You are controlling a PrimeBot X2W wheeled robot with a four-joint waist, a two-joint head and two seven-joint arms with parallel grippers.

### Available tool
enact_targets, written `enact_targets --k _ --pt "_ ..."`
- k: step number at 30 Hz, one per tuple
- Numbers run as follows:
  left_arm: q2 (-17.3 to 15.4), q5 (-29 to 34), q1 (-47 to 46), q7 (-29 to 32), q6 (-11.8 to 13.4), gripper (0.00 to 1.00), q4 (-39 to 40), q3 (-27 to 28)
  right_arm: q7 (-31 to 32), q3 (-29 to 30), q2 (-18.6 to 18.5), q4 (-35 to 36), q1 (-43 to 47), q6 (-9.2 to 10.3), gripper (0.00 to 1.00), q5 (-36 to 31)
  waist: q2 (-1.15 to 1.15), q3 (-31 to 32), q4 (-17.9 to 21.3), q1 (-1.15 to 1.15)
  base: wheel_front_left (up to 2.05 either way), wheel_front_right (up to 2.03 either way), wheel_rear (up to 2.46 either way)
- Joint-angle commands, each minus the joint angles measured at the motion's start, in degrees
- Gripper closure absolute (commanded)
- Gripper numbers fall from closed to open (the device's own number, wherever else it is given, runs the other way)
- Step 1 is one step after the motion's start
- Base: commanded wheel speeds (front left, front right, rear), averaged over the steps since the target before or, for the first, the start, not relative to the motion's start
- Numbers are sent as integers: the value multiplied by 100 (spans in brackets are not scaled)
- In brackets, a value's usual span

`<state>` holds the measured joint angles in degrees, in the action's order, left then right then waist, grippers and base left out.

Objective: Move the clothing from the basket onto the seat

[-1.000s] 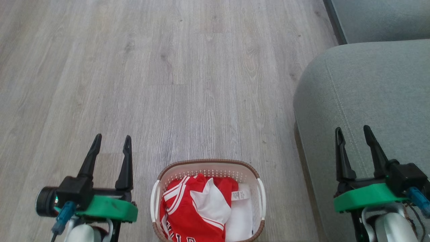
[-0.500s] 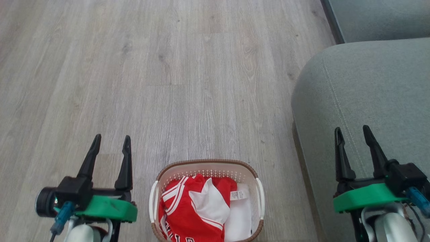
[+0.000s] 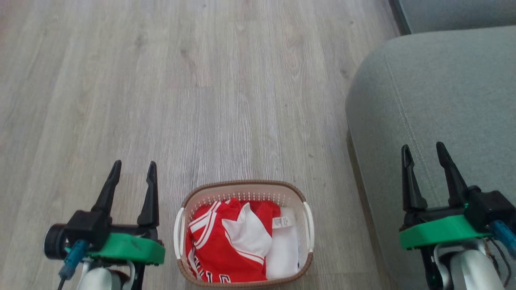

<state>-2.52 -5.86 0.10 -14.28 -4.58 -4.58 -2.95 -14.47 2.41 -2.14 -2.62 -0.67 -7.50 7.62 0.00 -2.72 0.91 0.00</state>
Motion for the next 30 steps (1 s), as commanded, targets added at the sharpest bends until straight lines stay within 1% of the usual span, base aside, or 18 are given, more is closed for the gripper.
enact_targets --k 1,11,19,25,30 --pt "-46 -36 -351 -72 -15 0 159 180 -52 -147 -74 250 -299 1 0 27 0 -156 47 0 0 0 0" --pt "-48 -44 -659 -72 -83 0 102 191 -52 -143 -74 426 -601 1 0 66 0 -685 163 0 0 0 0" --pt "-67 -59 -1064 -72 -156 0 -85 145 -52 -114 -74 587 -890 1 0 102 0 -1326 273 0 0 0 0" --pt "-92 -88 -1448 -72 -206 0 -453 71 -52 -111 -74 702 -1165 1 0 110 0 -1827 376 0 0 0 0" --pt "-116 -140 -1779 -72 -240 0 -984 -33 -52 -83 -74 806 -1389 1 0 126 0 -2189 459 0 0 0 0"
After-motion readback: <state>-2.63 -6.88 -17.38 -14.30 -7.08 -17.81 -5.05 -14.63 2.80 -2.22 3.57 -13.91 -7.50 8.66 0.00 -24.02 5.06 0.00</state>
